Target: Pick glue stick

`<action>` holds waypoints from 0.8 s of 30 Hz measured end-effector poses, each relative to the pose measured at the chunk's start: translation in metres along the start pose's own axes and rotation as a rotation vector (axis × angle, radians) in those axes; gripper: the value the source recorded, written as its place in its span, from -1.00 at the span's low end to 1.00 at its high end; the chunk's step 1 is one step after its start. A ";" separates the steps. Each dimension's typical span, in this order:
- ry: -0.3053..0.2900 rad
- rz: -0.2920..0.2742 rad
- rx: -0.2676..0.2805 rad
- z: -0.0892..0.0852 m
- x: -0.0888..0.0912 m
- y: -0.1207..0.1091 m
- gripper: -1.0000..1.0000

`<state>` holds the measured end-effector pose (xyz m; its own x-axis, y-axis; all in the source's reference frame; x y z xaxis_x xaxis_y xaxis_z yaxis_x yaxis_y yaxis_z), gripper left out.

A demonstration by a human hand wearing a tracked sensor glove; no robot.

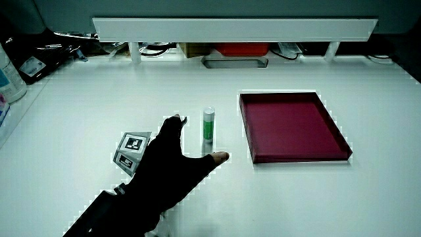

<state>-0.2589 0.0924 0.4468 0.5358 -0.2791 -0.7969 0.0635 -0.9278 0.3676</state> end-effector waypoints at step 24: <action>-0.110 0.102 0.003 -0.011 -0.011 0.073 0.00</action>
<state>-0.2506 0.0307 0.4877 0.4443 -0.3968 -0.8032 0.0110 -0.8941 0.4478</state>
